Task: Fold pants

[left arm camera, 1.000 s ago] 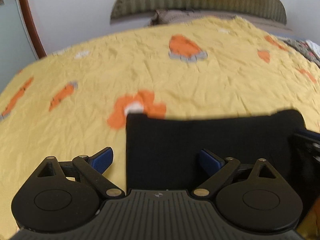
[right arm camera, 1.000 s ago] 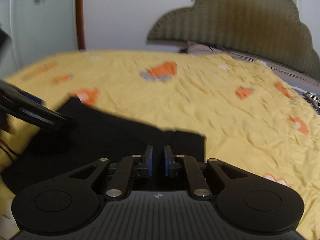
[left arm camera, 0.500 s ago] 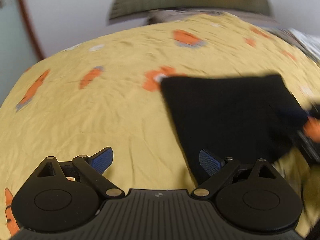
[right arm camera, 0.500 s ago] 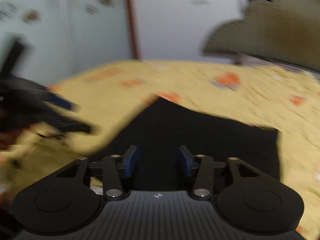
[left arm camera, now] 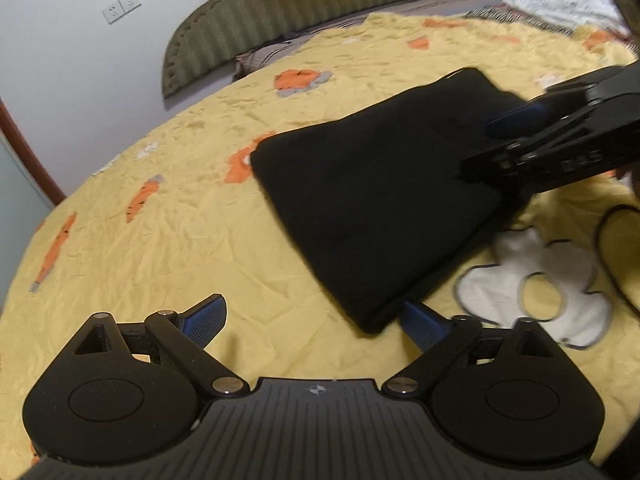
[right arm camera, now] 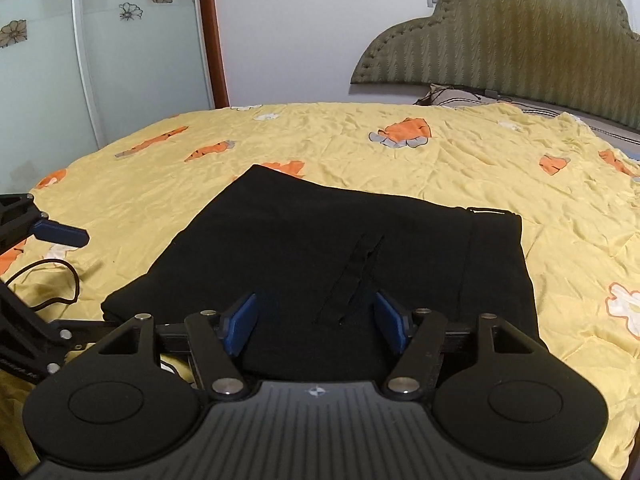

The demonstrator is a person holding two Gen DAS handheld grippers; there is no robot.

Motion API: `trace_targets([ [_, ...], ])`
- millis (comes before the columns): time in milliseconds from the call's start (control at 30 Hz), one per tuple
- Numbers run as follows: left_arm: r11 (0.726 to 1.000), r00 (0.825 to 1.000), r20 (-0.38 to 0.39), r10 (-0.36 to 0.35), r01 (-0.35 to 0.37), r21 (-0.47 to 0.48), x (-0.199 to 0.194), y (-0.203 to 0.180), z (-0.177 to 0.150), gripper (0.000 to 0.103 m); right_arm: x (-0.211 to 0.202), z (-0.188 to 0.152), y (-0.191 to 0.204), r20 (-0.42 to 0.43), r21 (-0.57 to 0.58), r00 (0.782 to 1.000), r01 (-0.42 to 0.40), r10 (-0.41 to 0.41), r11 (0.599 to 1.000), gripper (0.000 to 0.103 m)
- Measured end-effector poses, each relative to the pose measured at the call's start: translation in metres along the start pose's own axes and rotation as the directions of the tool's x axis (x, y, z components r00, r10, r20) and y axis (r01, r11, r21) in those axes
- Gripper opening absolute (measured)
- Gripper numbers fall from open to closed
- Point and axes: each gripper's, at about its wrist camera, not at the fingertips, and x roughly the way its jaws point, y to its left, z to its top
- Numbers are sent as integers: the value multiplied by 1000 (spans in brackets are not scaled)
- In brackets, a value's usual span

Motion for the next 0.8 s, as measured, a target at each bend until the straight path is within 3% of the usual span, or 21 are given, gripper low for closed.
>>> trace_targets([
  [167, 997, 998, -55, 26, -30, -65, 7, 12, -5, 96, 4, -4, -3, 5, -10, 1000, 6, -6, 1000, 72],
  [267, 991, 995, -97, -4, -9, -130, 5, 24, -9, 96, 5, -5, -4, 11, -18, 1000, 7, -7, 1000, 73],
  [333, 993, 993, -106, 48, -59, -106, -2, 26, -9, 91, 2, -3, -5, 8, -12, 1000, 5, -5, 1000, 73],
  [400, 992, 992, -80, 96, -101, -69, -12, 28, -3, 92, -8, 2, -12, 47, 27, 999, 3, -4, 1000, 73],
  [500, 993, 999, 8, 39, -38, -112, -27, 34, 20, 95, -20, 11, -26, 104, 63, 994, 13, -19, 998, 73],
  [567, 987, 997, 74, 0, 12, -163, -25, 34, 40, 98, -13, 14, -34, 75, 54, 994, 70, -74, 996, 75],
  [633, 978, 996, 85, -20, 37, -203, -9, 30, 62, 98, 1, 13, -39, -16, 26, 994, 110, -110, 994, 75],
  [733, 973, 995, 95, -6, 28, -230, 22, 29, 95, 98, -6, 21, -45, 26, -22, 990, 141, -141, 990, 74],
  [800, 961, 998, 60, -10, 26, -276, 51, 35, 115, 97, -8, 35, -50, 68, -47, 985, 160, -157, 986, 74],
])
